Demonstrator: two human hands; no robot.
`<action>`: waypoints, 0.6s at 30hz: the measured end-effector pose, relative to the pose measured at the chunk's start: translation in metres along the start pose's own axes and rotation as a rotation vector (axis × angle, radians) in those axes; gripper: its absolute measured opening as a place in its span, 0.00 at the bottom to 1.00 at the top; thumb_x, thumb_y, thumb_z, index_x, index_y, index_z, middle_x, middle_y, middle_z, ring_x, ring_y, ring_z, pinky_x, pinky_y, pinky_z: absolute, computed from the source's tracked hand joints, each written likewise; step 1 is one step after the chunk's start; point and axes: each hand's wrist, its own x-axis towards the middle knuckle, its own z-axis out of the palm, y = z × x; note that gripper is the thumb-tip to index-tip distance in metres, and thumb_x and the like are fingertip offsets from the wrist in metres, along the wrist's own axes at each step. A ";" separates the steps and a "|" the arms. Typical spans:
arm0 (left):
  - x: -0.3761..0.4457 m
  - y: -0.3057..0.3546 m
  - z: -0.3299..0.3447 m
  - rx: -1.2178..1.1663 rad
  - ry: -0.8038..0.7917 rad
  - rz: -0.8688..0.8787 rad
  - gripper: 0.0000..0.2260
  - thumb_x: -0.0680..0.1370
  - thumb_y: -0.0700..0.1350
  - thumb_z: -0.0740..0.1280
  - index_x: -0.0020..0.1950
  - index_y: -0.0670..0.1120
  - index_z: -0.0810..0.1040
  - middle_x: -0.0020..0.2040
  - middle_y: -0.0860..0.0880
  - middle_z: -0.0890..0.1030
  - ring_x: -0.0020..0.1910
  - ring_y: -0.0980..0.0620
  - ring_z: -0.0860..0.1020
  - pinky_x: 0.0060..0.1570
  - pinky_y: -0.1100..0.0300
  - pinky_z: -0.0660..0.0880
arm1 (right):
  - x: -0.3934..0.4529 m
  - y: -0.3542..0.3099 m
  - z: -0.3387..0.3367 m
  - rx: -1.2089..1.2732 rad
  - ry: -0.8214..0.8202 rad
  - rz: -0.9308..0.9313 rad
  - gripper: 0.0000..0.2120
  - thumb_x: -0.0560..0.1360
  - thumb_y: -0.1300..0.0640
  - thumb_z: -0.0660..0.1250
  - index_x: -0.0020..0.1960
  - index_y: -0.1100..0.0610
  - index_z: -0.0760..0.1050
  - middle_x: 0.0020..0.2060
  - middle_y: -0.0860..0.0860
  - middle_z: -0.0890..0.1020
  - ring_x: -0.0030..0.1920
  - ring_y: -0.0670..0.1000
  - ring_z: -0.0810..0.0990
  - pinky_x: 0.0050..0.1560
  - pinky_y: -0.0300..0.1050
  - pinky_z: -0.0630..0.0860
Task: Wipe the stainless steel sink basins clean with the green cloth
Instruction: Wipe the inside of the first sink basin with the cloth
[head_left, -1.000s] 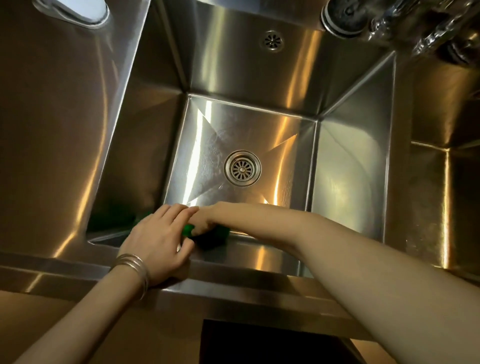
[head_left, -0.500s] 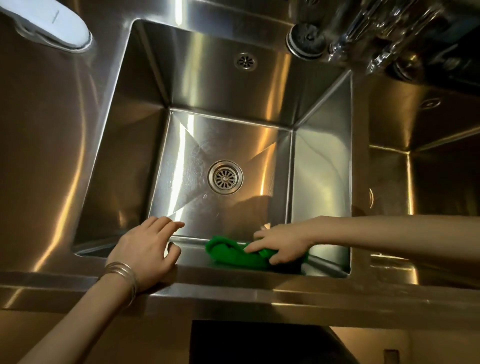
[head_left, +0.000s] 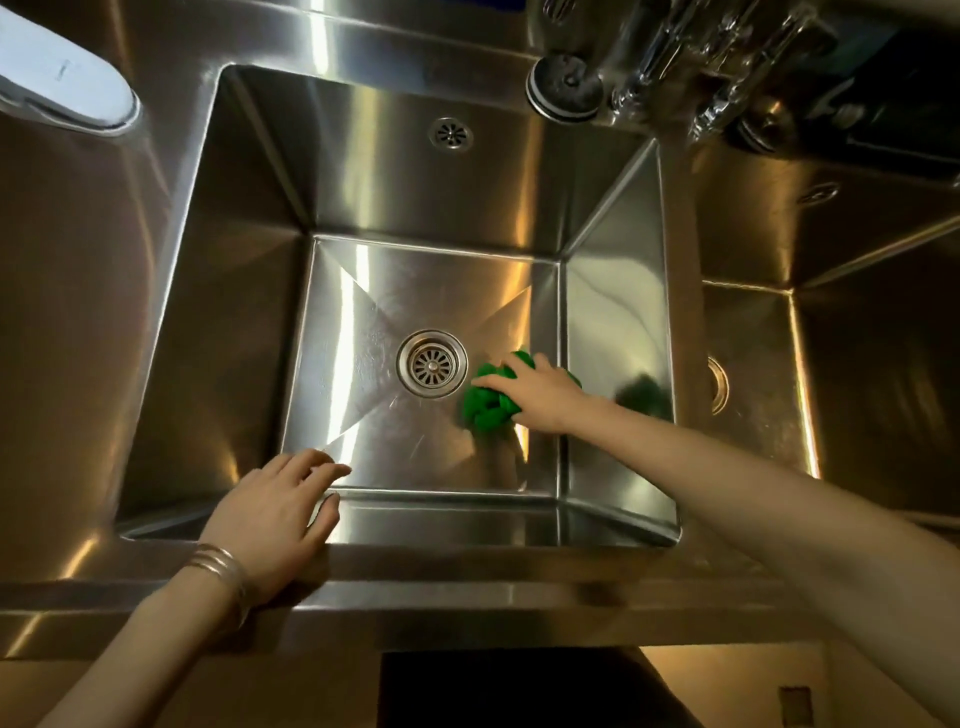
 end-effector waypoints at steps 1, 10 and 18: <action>0.000 0.001 -0.001 -0.018 -0.024 -0.013 0.29 0.73 0.60 0.43 0.62 0.52 0.76 0.58 0.50 0.77 0.52 0.50 0.77 0.48 0.56 0.74 | 0.007 0.003 0.000 -0.020 0.000 0.008 0.33 0.75 0.61 0.63 0.74 0.43 0.55 0.73 0.54 0.56 0.70 0.65 0.57 0.67 0.64 0.64; 0.056 0.030 -0.030 0.351 -0.362 0.049 0.28 0.80 0.59 0.51 0.76 0.53 0.47 0.77 0.50 0.47 0.75 0.48 0.52 0.72 0.54 0.56 | -0.030 0.036 -0.040 0.026 0.314 -0.079 0.21 0.76 0.62 0.60 0.70 0.57 0.68 0.70 0.57 0.67 0.73 0.56 0.59 0.74 0.54 0.52; 0.210 0.095 0.053 0.396 -0.181 0.379 0.34 0.78 0.57 0.57 0.76 0.52 0.39 0.77 0.50 0.39 0.75 0.46 0.40 0.73 0.47 0.42 | -0.056 0.115 -0.069 -0.114 0.513 -0.174 0.25 0.77 0.49 0.49 0.64 0.60 0.74 0.63 0.58 0.76 0.69 0.56 0.69 0.72 0.56 0.53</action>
